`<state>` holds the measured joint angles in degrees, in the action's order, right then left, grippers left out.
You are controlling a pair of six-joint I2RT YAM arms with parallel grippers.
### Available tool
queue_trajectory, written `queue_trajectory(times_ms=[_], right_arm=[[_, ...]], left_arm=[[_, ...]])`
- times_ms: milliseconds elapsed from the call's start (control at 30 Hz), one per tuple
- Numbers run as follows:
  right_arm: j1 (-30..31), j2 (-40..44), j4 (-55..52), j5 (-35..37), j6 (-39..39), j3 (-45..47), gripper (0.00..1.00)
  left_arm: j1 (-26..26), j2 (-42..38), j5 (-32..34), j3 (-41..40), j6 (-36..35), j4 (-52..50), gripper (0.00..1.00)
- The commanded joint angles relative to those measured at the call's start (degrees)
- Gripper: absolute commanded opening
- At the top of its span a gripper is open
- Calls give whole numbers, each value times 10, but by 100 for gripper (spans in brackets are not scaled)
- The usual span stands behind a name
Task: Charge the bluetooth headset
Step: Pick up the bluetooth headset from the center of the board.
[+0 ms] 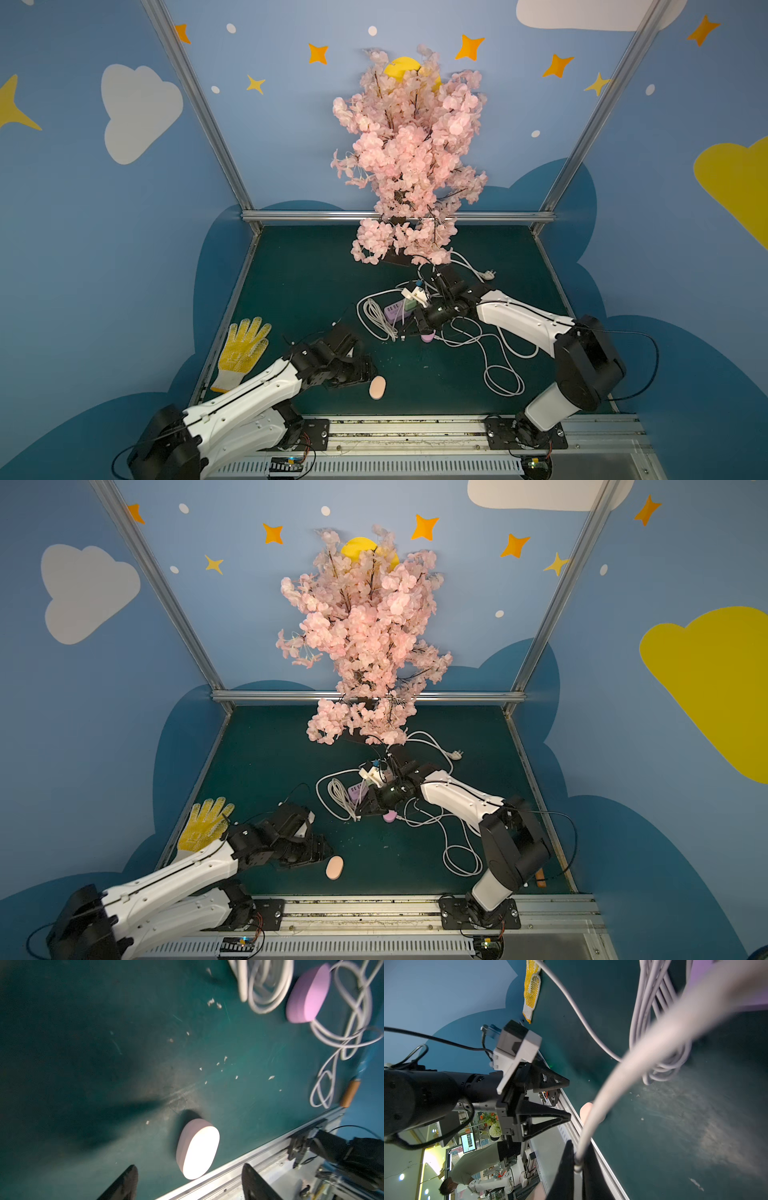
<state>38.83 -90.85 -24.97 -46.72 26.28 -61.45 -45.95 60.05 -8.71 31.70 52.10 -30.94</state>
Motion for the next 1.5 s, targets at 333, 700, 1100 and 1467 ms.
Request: queue_trajectory(times_ms=[333,700,1100,1467], right_arm=[[-24,16,40,-9,18,24,0],[-31,21,41,-10,19,31,0],[-32,23,41,-6,24,40,0],[-31,22,39,-1,26,37,0]], left_arm=[[-99,159,105,105,-17,-11,68],[-126,216,123,140,-31,-56,65],[-137,219,102,116,-23,-36,52],[-138,218,95,96,-16,-15,52]])
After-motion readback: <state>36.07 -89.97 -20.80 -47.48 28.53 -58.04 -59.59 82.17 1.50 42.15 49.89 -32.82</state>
